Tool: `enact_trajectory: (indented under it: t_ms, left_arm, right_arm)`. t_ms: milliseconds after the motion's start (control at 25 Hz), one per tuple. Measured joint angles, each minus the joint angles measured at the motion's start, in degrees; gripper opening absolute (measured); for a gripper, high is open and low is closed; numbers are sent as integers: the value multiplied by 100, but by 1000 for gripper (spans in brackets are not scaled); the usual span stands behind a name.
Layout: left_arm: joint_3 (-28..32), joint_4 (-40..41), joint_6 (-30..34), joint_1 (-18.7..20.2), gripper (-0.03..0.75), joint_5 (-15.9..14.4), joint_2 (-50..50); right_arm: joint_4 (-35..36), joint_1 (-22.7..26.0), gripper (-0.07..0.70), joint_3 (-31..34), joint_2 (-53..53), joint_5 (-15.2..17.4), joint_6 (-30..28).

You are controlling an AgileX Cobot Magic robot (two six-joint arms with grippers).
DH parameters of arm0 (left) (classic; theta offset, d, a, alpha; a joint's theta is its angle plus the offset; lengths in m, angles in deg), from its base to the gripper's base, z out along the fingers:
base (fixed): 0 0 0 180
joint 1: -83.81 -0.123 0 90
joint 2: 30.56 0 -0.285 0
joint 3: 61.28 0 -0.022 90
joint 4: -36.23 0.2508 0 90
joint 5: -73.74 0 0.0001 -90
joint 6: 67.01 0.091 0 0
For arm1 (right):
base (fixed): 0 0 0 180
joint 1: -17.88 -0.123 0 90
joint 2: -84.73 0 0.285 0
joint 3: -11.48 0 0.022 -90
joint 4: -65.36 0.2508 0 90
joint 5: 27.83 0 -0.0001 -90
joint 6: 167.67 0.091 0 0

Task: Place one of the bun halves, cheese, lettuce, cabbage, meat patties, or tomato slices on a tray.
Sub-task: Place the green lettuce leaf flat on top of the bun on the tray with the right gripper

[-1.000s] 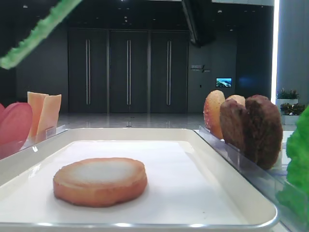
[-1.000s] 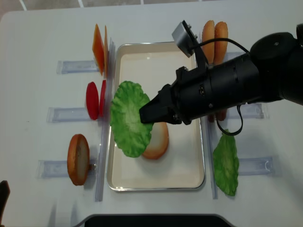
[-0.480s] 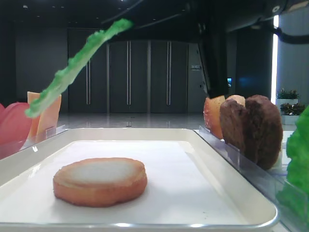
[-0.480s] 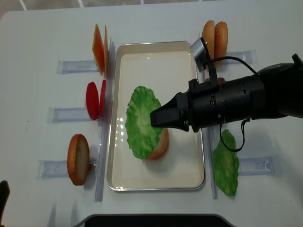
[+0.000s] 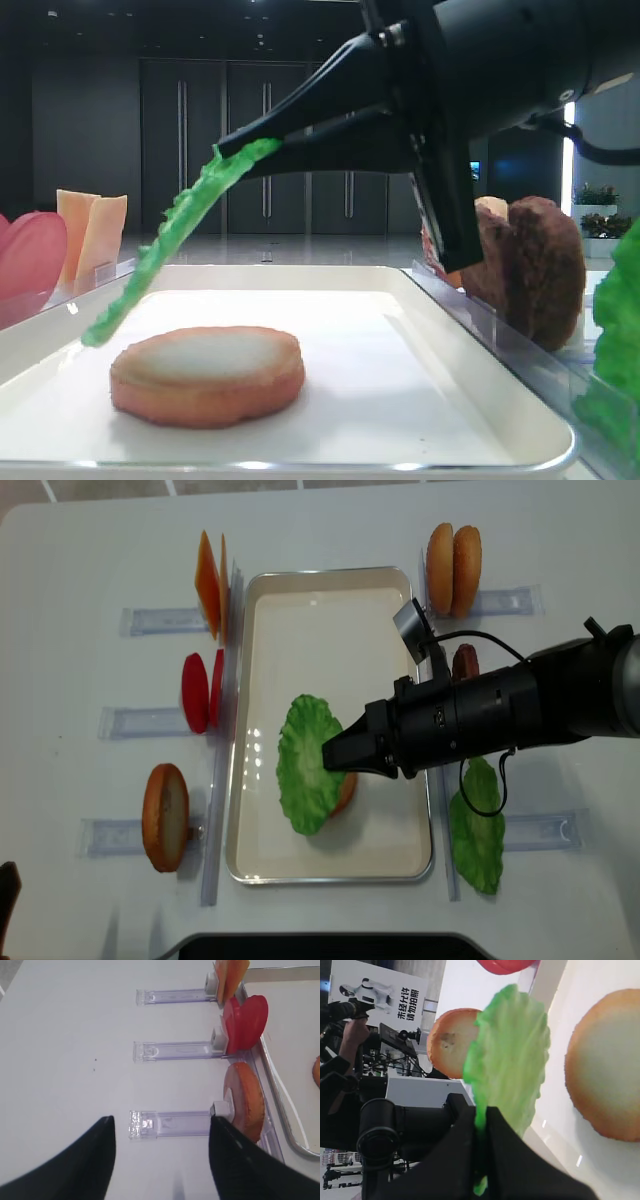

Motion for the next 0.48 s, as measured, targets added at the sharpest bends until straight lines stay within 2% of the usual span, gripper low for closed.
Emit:
enact_trajectory:
  t_ms: [480]
  left_arm:
    - [0, 0, 0, 0, 454, 0, 0]
  right_arm:
    - [0, 0, 13, 0, 78, -407, 166]
